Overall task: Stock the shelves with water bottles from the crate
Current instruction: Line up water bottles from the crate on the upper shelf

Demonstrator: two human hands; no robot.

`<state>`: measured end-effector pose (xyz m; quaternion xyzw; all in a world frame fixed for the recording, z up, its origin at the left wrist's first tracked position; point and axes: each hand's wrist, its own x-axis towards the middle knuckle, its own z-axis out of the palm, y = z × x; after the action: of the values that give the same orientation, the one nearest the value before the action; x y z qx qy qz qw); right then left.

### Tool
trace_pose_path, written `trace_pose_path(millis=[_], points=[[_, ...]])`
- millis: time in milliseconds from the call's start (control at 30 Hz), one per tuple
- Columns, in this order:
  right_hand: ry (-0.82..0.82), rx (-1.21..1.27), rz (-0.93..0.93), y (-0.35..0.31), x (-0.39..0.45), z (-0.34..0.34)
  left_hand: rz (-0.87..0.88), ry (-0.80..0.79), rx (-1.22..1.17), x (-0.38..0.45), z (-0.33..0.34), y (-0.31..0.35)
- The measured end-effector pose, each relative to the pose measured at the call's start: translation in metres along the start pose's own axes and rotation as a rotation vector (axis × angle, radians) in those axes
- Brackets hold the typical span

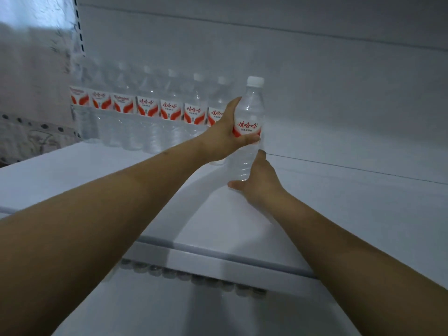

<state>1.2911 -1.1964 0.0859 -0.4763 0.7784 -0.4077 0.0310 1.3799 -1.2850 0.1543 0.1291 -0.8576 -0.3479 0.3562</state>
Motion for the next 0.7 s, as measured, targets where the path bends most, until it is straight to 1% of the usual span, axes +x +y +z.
trace_pose_path(millis=[33,67,167,200,233,300,367,433,567,700], points=[[0.001,-0.005,0.001,0.002,0.006,0.002,0.010,-0.006,0.049,0.004,-0.001,-0.003],[-0.006,0.009,0.006,0.004,0.013,0.002,0.028,0.010,0.161,0.009,-0.002,-0.007],[-0.033,0.054,0.020,0.007,0.031,0.004,0.085,0.134,0.785,0.025,-0.009,-0.018],[-0.033,0.056,0.021,0.008,0.037,0.005,0.109,0.162,0.915,0.031,-0.011,-0.021],[-0.029,0.057,0.024,0.009,0.043,0.006,0.143,0.171,0.997,0.036,-0.013,-0.024],[-0.022,0.061,0.029,0.009,0.054,0.010,0.210,0.184,1.080,0.046,-0.015,-0.032],[-0.016,0.059,0.040,0.010,0.064,0.014,0.265,0.203,1.110,0.055,-0.016,-0.042],[0.006,0.054,0.057,0.013,0.075,0.019,0.296,0.184,1.128,0.062,-0.016,-0.049],[0.130,0.023,0.116,0.021,0.088,0.034,0.316,0.133,1.193,0.074,-0.019,-0.061],[0.225,0.049,0.130,0.024,0.090,0.045,0.330,0.155,1.257,0.074,-0.018,-0.068]])
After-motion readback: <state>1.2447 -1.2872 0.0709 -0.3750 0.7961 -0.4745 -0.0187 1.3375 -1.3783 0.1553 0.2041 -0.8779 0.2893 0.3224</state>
